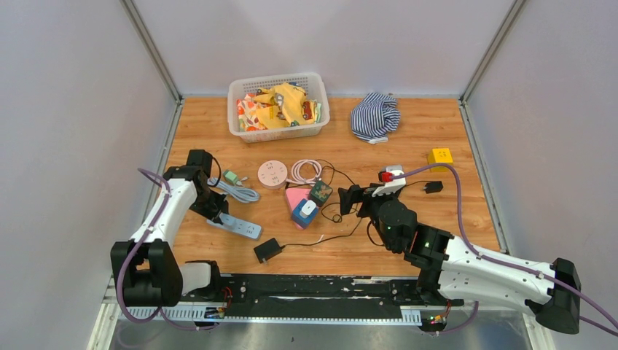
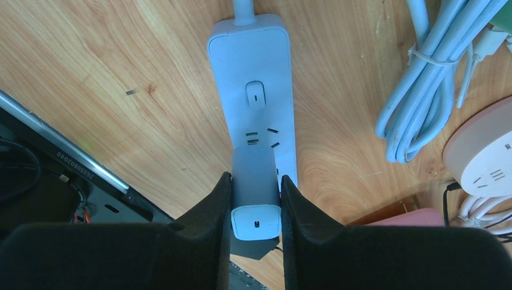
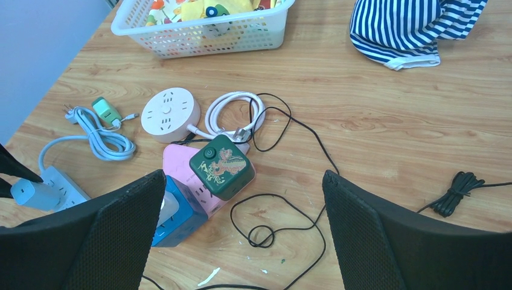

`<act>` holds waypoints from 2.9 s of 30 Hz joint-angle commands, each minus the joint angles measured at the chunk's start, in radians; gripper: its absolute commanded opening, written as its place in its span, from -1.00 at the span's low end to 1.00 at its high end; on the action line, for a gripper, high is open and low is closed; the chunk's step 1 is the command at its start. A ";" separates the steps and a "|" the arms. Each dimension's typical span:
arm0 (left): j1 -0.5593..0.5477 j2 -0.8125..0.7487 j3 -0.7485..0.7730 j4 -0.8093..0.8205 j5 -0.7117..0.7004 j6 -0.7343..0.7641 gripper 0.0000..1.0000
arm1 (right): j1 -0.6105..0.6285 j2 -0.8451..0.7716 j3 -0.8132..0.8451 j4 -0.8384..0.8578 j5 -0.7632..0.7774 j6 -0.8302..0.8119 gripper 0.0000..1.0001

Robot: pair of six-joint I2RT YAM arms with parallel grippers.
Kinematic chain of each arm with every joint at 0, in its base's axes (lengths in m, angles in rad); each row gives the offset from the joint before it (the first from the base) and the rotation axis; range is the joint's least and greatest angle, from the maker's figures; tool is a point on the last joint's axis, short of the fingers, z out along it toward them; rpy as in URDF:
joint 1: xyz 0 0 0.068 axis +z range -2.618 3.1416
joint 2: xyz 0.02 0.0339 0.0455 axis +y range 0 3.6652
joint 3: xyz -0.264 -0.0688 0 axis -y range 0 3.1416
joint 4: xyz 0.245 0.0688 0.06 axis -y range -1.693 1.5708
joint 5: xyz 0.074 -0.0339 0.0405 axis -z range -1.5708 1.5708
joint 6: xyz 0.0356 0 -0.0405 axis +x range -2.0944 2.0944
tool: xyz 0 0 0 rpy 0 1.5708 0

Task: Insert the plug
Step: Insert the plug into the socket.

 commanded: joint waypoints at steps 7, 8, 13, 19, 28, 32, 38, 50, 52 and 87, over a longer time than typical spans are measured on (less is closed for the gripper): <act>0.014 0.028 -0.004 -0.035 -0.063 -0.020 -1.00 | -0.011 -0.010 -0.008 -0.015 0.045 0.020 1.00; 0.014 0.037 -0.003 -0.035 -0.065 -0.019 -1.00 | -0.011 -0.011 -0.008 -0.015 0.046 0.020 1.00; 0.019 0.065 0.002 -0.034 -0.075 -0.029 -1.00 | -0.010 -0.010 -0.009 -0.015 0.044 0.020 1.00; 0.031 0.079 0.025 -0.034 -0.075 -0.021 -1.00 | -0.011 -0.012 -0.011 -0.015 0.046 0.019 0.99; 0.035 0.053 0.035 -0.034 -0.077 -0.024 -1.00 | -0.011 -0.011 -0.010 -0.015 0.044 0.020 0.99; 0.038 0.051 0.034 -0.034 -0.067 -0.017 -1.00 | -0.011 -0.012 -0.008 -0.016 0.042 0.016 0.99; 0.038 0.007 0.040 -0.035 -0.065 -0.015 -1.00 | -0.011 -0.012 -0.011 -0.018 0.037 0.029 0.99; 0.039 0.036 0.031 -0.034 -0.057 -0.014 -1.00 | -0.011 -0.012 -0.009 -0.021 0.031 0.032 0.98; 0.039 0.040 0.030 -0.034 -0.057 -0.014 -1.00 | -0.011 -0.011 -0.009 -0.021 0.033 0.033 0.98; 0.038 0.084 0.009 -0.025 0.024 -0.015 -1.00 | -0.012 0.021 0.010 -0.018 0.013 0.031 0.98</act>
